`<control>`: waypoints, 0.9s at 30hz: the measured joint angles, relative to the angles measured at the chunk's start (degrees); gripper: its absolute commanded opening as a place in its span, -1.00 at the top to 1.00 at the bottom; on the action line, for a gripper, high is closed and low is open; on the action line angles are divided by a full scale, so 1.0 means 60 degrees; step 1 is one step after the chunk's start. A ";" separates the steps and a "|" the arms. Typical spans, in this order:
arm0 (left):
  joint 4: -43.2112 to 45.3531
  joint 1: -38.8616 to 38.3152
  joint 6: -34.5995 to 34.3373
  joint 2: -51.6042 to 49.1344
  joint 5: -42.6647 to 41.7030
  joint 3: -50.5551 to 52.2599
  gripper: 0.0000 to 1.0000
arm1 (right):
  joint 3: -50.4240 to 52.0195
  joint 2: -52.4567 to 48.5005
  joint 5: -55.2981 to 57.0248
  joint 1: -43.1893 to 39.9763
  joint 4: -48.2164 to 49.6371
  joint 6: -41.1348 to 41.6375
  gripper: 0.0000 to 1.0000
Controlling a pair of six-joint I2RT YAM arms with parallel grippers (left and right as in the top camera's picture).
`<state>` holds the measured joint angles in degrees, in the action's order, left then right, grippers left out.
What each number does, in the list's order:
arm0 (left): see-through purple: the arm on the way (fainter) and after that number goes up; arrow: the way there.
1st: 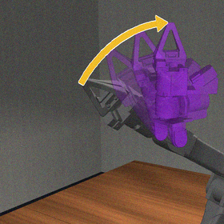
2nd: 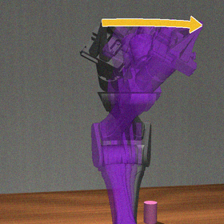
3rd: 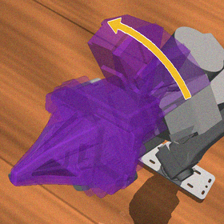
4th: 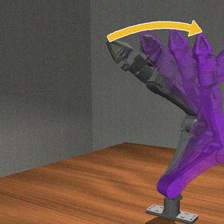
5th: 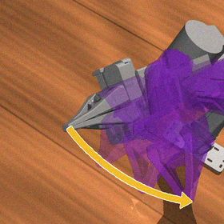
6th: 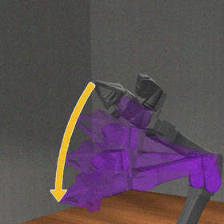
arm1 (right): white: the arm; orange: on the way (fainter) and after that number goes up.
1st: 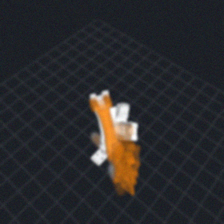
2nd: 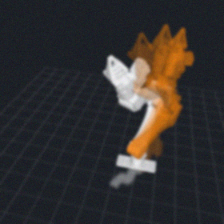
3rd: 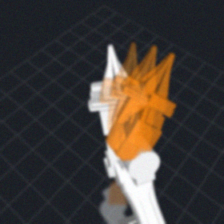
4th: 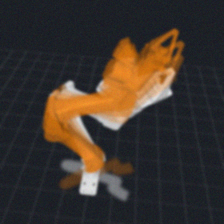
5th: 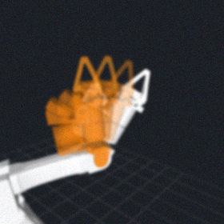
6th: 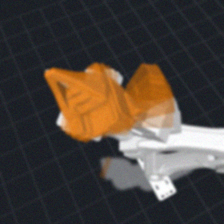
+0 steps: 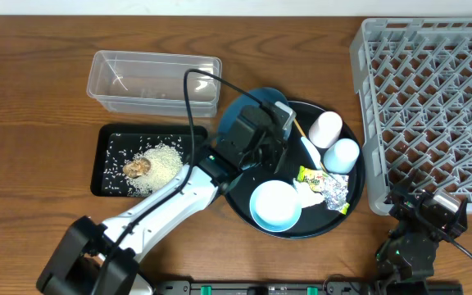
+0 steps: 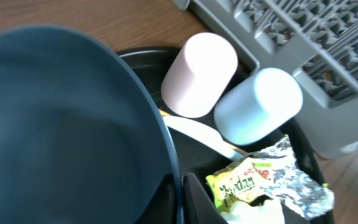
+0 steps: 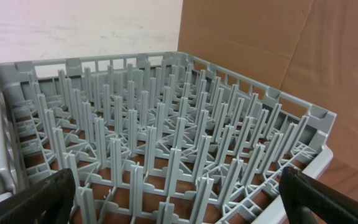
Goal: Sort waste into correct bins and load items into the dishwasher rack
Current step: 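Carry the teal plate back and set it on the round tray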
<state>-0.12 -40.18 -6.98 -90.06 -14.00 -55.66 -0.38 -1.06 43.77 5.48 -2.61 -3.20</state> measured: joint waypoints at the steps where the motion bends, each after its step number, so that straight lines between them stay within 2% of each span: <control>1: 0.0004 0.0000 0.0000 -0.0044 0.0011 0.0000 0.89 | 0.0000 0.0000 0.0000 0.0000 0.0000 0.0000 -0.98; 4: 0.0011 -0.0004 0.0047 -0.0091 0.0047 0.0000 0.73 | 0.0000 0.0000 0.0000 0.0000 0.0000 0.0000 -0.99; 13: 0.0044 -0.0299 0.0069 -0.0091 0.0055 0.0000 0.72 | 0.0000 0.0000 0.0000 0.0000 0.0000 0.0000 -0.99; 15: 0.0044 -0.0503 0.0069 -0.0091 0.0036 0.0000 0.66 | 0.0000 0.0000 0.0000 0.0000 0.0000 0.0000 -0.98; 19: 0.0044 -0.0849 0.0069 -0.0084 0.0004 0.0000 0.66 | 0.0000 0.0000 0.0000 0.0000 0.0004 0.0000 -0.98; 20: 0.0029 -0.0911 0.0069 -0.0066 -0.0015 0.0000 0.58 | 0.0000 0.0000 0.0000 0.0000 0.0000 0.0000 -0.98; 21: 0.0007 -0.0947 0.0102 -0.0015 -0.0036 0.0000 0.58 | 0.0000 0.0000 0.0000 0.0000 0.0000 0.0000 -0.98; 27: -0.0532 -0.0925 0.0066 0.1537 0.0058 0.0000 0.57 | 0.0000 0.0000 0.0000 0.0000 0.0004 0.0000 -0.99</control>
<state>-3.31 -45.74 -6.59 -80.84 -13.65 -55.66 -0.38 -1.06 43.77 5.48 -2.59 -3.20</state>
